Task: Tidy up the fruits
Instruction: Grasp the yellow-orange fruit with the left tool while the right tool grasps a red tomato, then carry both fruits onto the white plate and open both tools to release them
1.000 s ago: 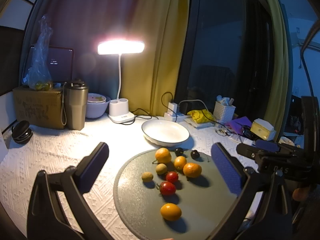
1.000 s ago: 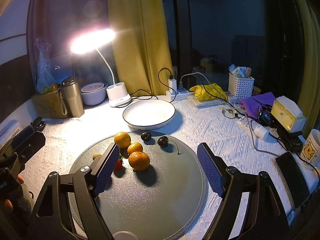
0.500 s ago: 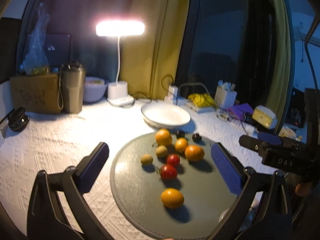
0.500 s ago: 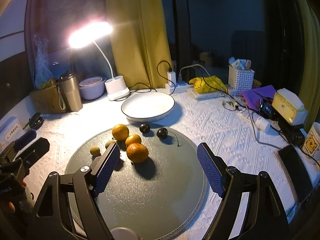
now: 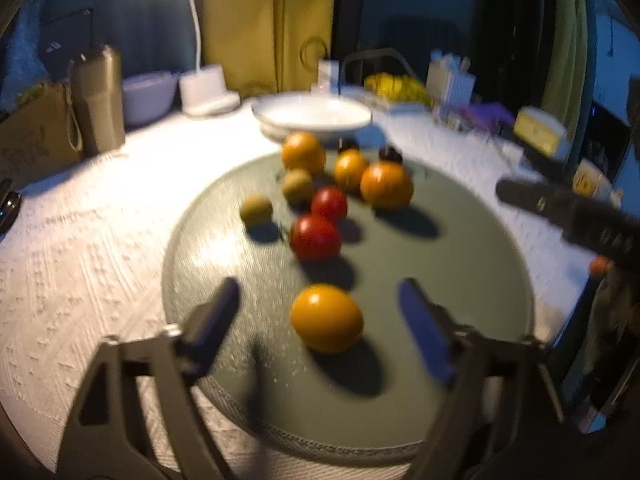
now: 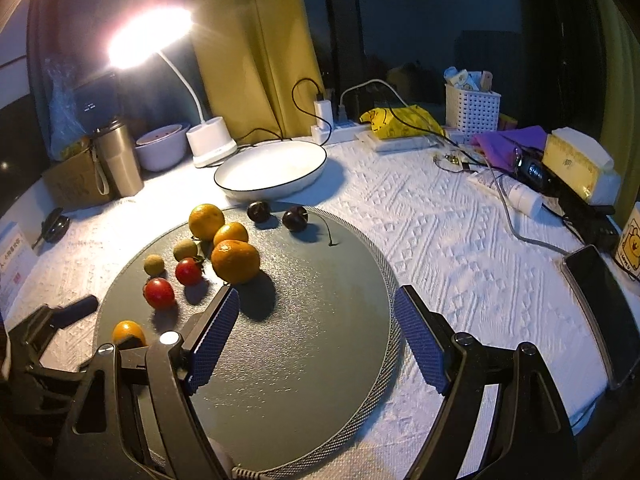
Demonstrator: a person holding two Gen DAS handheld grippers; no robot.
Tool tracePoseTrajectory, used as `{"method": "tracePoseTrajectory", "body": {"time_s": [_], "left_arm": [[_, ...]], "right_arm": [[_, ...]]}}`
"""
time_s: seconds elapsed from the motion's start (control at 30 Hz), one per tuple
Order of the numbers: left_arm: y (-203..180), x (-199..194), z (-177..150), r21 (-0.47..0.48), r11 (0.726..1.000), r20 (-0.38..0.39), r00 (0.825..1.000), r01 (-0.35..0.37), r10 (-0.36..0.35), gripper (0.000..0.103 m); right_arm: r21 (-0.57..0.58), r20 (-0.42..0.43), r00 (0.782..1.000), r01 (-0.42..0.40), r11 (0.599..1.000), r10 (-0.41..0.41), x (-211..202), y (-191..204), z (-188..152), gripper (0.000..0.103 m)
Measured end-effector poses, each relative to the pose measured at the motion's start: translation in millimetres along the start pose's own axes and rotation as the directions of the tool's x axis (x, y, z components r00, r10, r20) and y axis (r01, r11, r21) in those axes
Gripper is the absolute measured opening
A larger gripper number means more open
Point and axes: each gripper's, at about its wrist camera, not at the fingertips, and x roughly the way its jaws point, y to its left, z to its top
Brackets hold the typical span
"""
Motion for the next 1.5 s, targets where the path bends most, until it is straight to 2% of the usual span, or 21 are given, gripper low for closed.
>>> {"method": "tracePoseTrajectory", "body": {"time_s": [0.03,0.1,0.2,0.4,0.8,0.87,0.93,1.17,1.23,1.27,1.5], "left_arm": [[2.0,5.6,-1.4,0.007,1.000,-0.017,1.000,-0.005,0.005,0.055],[2.1,7.7,-2.8,0.018,1.000,-0.018,1.000,-0.024,0.024,0.048],[5.4,8.1,-2.6,0.006,1.000,-0.024,1.000,-0.005,0.005,0.038],[24.0,-0.6,-1.9,-0.067,0.997,-0.029,0.999,0.037,-0.039,0.038],[79.7,-13.1,0.4,-0.104,0.995,0.039,0.999,0.006,-0.002,0.038],[86.7,-15.0,1.4,-0.111,0.994,0.045,0.999,0.004,0.001,0.038],[91.7,-16.3,2.5,-0.115,0.993,0.051,0.999,-0.002,0.008,0.038],[101.2,-18.8,5.1,-0.128,0.992,0.054,0.999,0.005,0.002,0.038],[100.8,-19.6,6.5,-0.129,0.992,0.055,0.998,0.005,0.002,0.038],[101.2,-19.6,7.0,-0.129,0.992,0.055,0.998,0.004,0.003,0.038],[99.4,-20.4,16.4,-0.130,0.992,0.064,0.998,-0.006,0.014,0.038]], "right_arm": [[-0.001,-0.004,1.000,-0.001,1.000,0.001,1.6,0.3,-0.1,0.083],[-0.006,-0.014,1.000,-0.004,1.000,0.004,5.1,1.2,0.0,0.083],[-0.016,-0.036,0.999,-0.017,1.000,0.016,10.2,6.2,0.1,0.083],[-0.058,-0.063,0.996,-0.072,0.996,0.068,20.8,29.9,3.5,0.082],[-0.123,-0.163,0.968,-0.210,0.970,0.189,49.4,98.9,4.3,0.077],[-0.131,-0.181,0.963,-0.226,0.965,0.200,56.4,108.8,4.3,0.073],[-0.136,-0.197,0.959,-0.232,0.963,0.203,63.0,116.7,4.7,0.060],[-0.164,-0.250,0.943,-0.264,0.950,0.218,76.9,133.5,3.1,0.052],[-0.174,-0.282,0.935,-0.269,0.947,0.213,83.8,136.5,2.1,0.037],[-0.173,-0.294,0.932,-0.268,0.948,0.210,86.8,136.2,1.6,0.035],[-0.175,-0.306,0.923,-0.298,0.938,0.236,89.4,137.2,2.4,0.034]]}}
